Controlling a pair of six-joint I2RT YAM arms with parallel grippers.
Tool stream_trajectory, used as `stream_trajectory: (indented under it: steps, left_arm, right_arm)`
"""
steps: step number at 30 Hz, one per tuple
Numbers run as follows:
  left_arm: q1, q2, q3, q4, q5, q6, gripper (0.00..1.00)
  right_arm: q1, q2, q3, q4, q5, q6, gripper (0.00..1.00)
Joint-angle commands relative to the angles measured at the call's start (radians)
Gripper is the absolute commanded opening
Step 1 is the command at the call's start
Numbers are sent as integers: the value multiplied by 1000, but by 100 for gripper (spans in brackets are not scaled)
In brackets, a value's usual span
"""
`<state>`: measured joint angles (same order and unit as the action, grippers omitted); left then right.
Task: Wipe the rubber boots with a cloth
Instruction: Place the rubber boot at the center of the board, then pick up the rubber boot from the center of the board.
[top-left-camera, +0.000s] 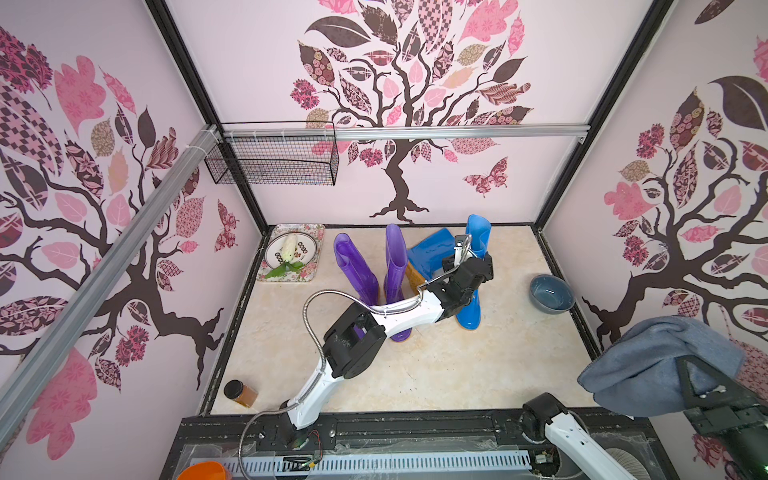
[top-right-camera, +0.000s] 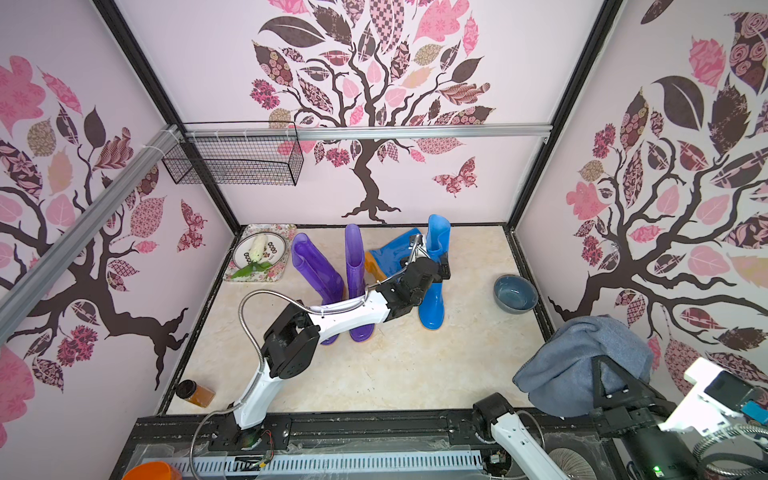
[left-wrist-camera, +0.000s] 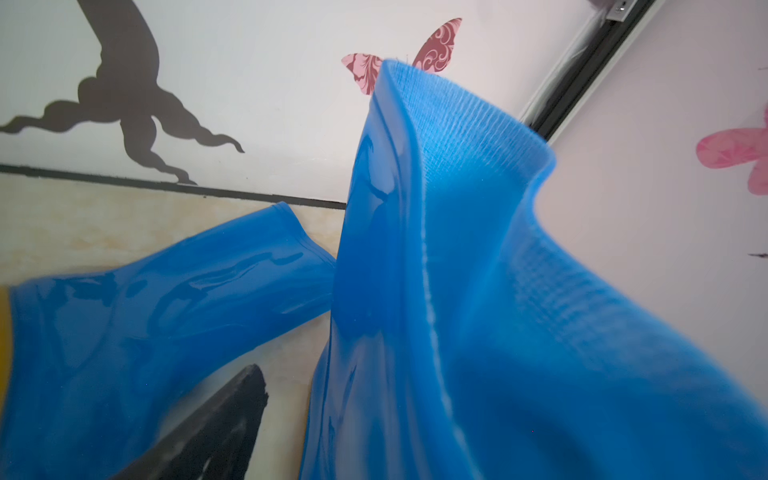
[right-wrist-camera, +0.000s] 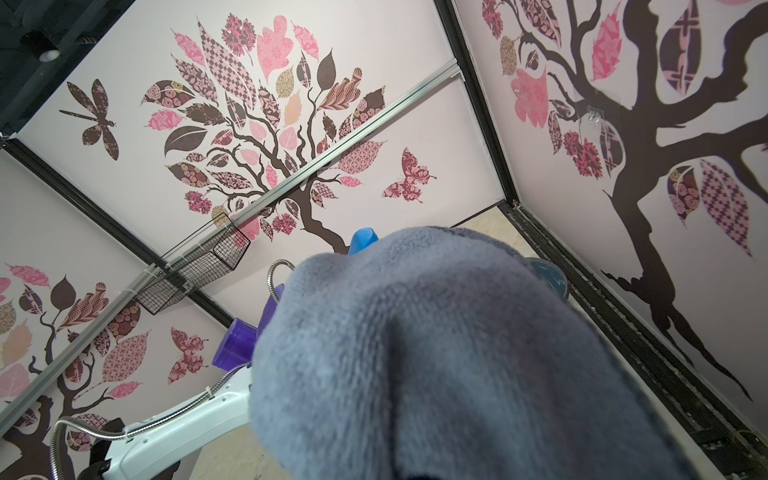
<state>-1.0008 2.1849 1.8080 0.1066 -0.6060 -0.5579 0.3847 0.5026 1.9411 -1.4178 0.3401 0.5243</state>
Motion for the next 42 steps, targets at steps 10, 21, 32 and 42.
stream_trajectory:
  steps: [10, 21, 32, 42]
  left_arm:
    - [-18, -286, -261, -433, 15, -303, 98]
    - [33, -236, -250, -677, 92, -441, 96]
    - [98, -84, -160, -677, 188, -410, 96]
    - [106, -33, -56, -647, 184, -343, 94]
  right_arm:
    - [4, -13, -62, 21, -67, 13, 0]
    - [5, 2, -86, 35, -149, 40, 0]
    - [4, 8, -99, 36, -196, 42, 0]
    - [4, 10, -134, 70, -233, 22, 0]
